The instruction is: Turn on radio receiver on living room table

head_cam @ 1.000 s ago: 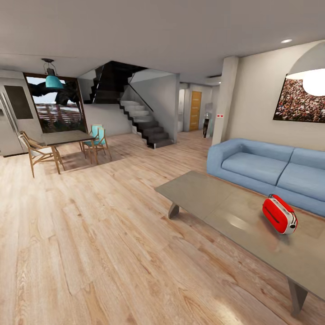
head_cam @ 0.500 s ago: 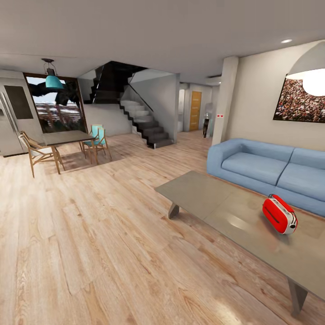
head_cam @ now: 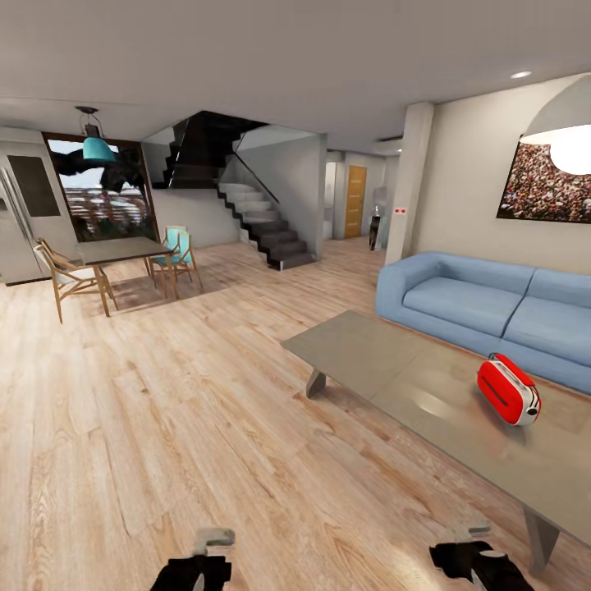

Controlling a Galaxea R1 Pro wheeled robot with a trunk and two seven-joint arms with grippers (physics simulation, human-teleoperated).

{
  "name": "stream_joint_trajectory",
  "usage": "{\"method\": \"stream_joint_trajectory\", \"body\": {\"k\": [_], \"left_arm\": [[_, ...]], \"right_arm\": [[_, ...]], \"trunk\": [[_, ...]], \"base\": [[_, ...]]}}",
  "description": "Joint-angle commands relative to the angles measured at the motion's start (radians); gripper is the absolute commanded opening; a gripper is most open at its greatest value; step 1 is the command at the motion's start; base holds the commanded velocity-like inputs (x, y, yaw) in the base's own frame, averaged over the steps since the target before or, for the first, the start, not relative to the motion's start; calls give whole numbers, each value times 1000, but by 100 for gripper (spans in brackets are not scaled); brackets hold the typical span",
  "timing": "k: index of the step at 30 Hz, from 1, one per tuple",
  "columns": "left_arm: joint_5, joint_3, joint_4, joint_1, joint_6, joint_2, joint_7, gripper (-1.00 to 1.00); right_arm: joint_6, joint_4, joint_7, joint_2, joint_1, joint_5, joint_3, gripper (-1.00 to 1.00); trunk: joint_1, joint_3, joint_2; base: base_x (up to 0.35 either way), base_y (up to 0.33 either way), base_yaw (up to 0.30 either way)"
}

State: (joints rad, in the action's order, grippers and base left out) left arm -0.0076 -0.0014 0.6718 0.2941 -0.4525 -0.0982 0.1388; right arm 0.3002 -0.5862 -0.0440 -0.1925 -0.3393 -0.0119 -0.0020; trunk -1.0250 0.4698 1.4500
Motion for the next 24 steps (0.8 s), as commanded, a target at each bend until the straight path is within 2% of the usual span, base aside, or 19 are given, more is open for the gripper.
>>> {"method": "stream_joint_trajectory", "body": {"k": [1, 5, 8, 16, 24], "left_arm": [[1, 0, 0, 14, -12, 1, -1, 100], [2, 0, -2, 33, -22, 2, -5, 100], [3, 0, -2, 36, -4, 4, -6, 100], [2, 0, -4, 37, 24, 5, -6, 100], [0, -1, -5, 37, 26, 4, -5, 100]], "right_arm": [[1, -1, -21, -8, -10, 2, 0, 100], [-3, -1, -92, -19, -26, 5, -1, 100], [-6, -1, -107, -20, -28, 4, -1, 100], [-7, -1, -110, -20, -29, -1, 3, 100], [-8, -1, -105, -19, -29, -2, 1, 100]], "trunk": [[0, 0, 0], [0, 0, 0], [0, 0, 0], [0, 0, 0], [0, 0, 0]], "base": [[0, 0, 0], [0, 0, 0], [0, 0, 0], [0, 0, -22], [16, -19, -239]]}}
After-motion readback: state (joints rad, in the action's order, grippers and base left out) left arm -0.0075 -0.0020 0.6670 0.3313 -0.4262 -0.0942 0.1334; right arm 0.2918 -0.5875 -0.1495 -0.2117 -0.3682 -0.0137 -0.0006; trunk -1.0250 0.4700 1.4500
